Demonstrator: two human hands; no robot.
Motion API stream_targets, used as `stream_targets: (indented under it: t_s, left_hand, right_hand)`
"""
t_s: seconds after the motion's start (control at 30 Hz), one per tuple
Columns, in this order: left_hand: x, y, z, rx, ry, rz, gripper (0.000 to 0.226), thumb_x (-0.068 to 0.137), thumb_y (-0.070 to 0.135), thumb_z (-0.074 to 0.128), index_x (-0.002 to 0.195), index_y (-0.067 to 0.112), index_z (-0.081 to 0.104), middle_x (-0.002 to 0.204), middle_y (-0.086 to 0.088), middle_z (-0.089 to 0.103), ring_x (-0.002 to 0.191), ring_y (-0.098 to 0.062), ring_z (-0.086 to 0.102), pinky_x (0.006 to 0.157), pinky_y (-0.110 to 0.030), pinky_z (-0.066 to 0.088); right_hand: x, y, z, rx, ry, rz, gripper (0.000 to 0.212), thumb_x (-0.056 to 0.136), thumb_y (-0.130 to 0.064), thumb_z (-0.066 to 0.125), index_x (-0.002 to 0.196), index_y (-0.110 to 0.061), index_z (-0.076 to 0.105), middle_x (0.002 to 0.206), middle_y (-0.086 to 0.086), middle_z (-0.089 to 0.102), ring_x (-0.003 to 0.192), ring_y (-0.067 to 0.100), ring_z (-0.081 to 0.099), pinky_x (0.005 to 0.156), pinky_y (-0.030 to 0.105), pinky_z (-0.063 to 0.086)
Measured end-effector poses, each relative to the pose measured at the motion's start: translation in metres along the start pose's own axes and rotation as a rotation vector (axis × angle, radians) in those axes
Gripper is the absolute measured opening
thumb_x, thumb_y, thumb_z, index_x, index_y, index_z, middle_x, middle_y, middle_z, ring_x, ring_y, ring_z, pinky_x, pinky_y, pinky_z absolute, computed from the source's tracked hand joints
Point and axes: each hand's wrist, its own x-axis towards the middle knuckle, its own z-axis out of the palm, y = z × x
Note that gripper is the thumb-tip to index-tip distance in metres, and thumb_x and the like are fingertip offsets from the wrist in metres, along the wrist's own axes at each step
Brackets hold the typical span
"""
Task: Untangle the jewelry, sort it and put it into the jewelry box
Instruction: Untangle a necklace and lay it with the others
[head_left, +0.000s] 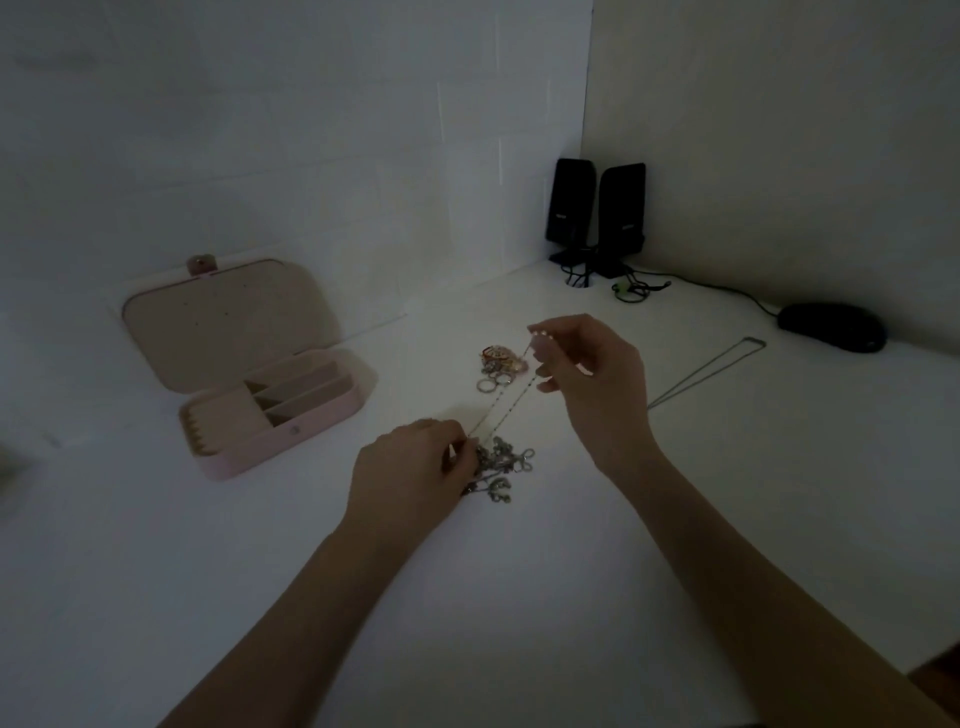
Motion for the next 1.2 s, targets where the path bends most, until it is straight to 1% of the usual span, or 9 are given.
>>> stream_targets:
  t_s: [0.1,0.23,0.3,0.4,0.47,0.53,0.7,0.93,1.2]
  left_hand:
    - [0.001,0.004,-0.005,0.154,0.182,0.121,0.034,0.083,0.039,0.051,0.059,0.019,0.064,0.051,0.005,0.058,0.058,-0.019,0.057,0.046,-0.022,0.034]
    - [-0.003,0.008,-0.005,0.006,0.377,0.111,0.035,0.084,0.041,0.051,0.063,0.016,0.065,0.059,0.004,0.062,0.070,-0.018,0.055,0.057,-0.026,0.036]
    - [-0.004,0.012,-0.005,-0.340,0.289,0.036,0.032,0.089,0.044,0.047,0.084,0.017,0.063,0.081,0.007,0.065,0.083,-0.010,0.057,0.069,-0.021,0.039]
    - [0.000,0.019,-0.002,-1.034,-0.116,-0.134,0.024,0.093,0.036,0.052,0.105,0.016,0.057,0.092,0.002,0.070,0.090,-0.009,0.065,0.081,-0.021,0.049]
    - [0.002,0.023,0.000,-1.126,-0.174,-0.183,0.017,0.096,0.022,0.050,0.093,0.009,0.061,0.063,-0.008,0.064,0.057,-0.018,0.062,0.059,-0.028,0.050]
    - [0.003,0.023,0.004,-1.026,-0.119,-0.211,0.026,0.099,0.017,0.045,0.080,0.010,0.062,0.045,-0.002,0.047,0.038,-0.012,0.040,0.045,-0.021,0.033]
    - [0.005,0.007,0.008,-0.683,0.031,-0.254,0.024,0.098,0.024,0.045,0.088,0.022,0.068,0.046,0.012,0.049,0.043,-0.001,0.042,0.049,-0.017,0.032]
    - [0.005,0.006,0.006,-0.825,0.096,-0.342,0.015,0.095,0.015,0.052,0.089,0.019,0.065,0.075,0.002,0.068,0.052,-0.013,0.058,0.048,-0.025,0.046]
    - [0.004,0.013,0.000,-0.913,0.139,-0.411,0.007,0.081,0.013,0.071,0.075,0.016,0.071,0.062,0.000,0.065,0.057,-0.012,0.066,0.056,-0.021,0.050]
  right_hand:
    - [0.000,-0.001,-0.001,0.087,-0.079,0.044,0.011,0.090,-0.003,0.060,0.094,-0.008,0.069,0.068,-0.005,0.067,0.058,0.013,0.062,0.056,0.025,0.053]
    - [-0.003,-0.007,0.003,0.262,-0.236,0.098,0.012,0.089,0.000,0.059,0.095,-0.005,0.068,0.071,0.005,0.067,0.057,0.014,0.062,0.058,0.025,0.055]
    - [-0.004,-0.010,0.004,0.334,-0.327,0.135,0.015,0.089,0.000,0.058,0.095,-0.007,0.069,0.074,0.006,0.068,0.061,0.015,0.064,0.060,0.026,0.055]
    - [-0.006,-0.010,0.003,0.378,-0.405,0.157,0.016,0.088,-0.001,0.058,0.095,-0.009,0.070,0.078,0.008,0.069,0.067,0.017,0.066,0.063,0.027,0.056]
    - [-0.004,-0.009,0.002,0.378,-0.314,0.183,0.013,0.089,-0.003,0.058,0.095,-0.007,0.069,0.077,0.008,0.068,0.065,0.015,0.065,0.062,0.026,0.055]
    - [0.001,-0.004,-0.003,0.376,-0.145,0.220,0.012,0.092,-0.005,0.056,0.095,-0.006,0.068,0.070,0.005,0.065,0.063,0.014,0.064,0.061,0.024,0.054]
    - [0.014,0.010,-0.016,0.291,0.174,0.266,0.014,0.096,-0.012,0.052,0.095,-0.008,0.066,0.070,0.004,0.056,0.062,0.011,0.057,0.060,0.021,0.053]
    - [0.021,0.021,-0.026,0.124,0.365,0.220,0.016,0.096,-0.016,0.053,0.102,-0.011,0.067,0.073,0.001,0.059,0.055,0.003,0.053,0.055,0.018,0.049]
    - [0.023,0.031,-0.032,-0.111,0.466,0.096,0.022,0.100,-0.017,0.040,0.103,-0.013,0.061,0.063,-0.004,0.043,0.044,0.002,0.036,0.045,0.016,0.034]
